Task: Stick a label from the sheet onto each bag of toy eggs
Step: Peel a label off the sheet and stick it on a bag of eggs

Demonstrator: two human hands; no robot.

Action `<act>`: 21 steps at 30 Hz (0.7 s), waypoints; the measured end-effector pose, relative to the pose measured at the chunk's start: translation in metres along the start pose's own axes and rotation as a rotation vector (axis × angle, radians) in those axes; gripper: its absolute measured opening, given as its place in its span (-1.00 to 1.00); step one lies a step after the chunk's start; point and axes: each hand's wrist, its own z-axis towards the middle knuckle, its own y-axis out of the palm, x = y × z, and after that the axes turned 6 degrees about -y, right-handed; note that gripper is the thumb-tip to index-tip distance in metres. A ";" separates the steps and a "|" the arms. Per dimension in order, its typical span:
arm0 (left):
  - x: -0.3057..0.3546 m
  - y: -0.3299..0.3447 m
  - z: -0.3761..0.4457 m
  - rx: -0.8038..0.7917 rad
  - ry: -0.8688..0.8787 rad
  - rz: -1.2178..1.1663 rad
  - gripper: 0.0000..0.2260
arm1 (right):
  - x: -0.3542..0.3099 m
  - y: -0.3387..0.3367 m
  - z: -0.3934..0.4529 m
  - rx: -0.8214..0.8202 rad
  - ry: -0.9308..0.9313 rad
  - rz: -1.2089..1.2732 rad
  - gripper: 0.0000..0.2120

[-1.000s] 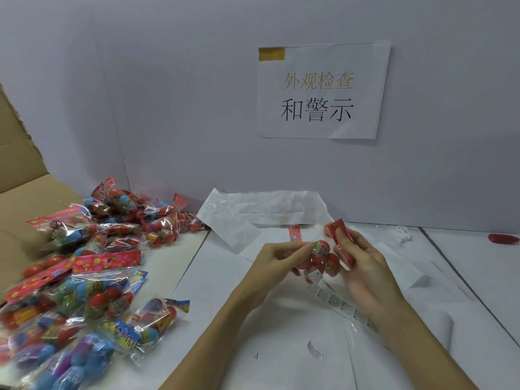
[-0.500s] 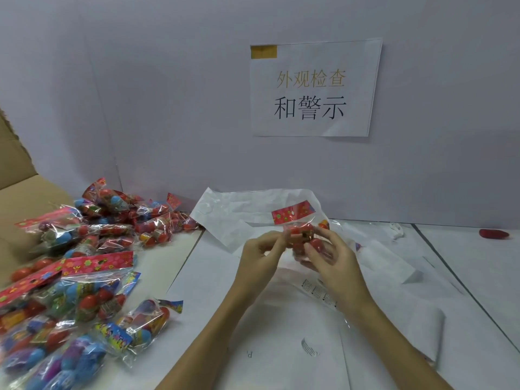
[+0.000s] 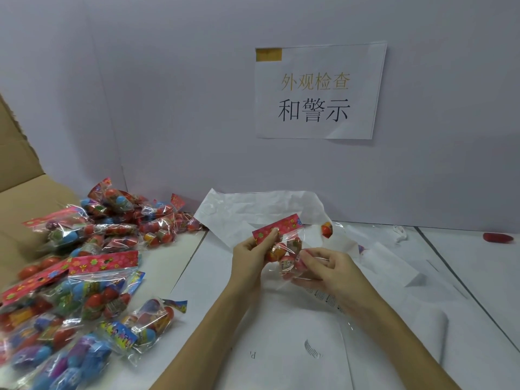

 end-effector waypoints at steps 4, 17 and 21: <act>0.002 0.001 0.000 0.051 0.030 0.091 -0.57 | -0.010 -0.015 -0.003 0.060 0.005 0.068 -0.66; -0.006 -0.003 0.010 0.071 -0.051 0.104 -0.50 | -0.051 -0.119 -0.033 -0.041 -0.422 1.443 -0.54; -0.006 -0.001 0.010 0.118 0.033 0.239 -0.50 | -0.039 -0.094 -0.015 0.039 -0.170 1.147 -0.56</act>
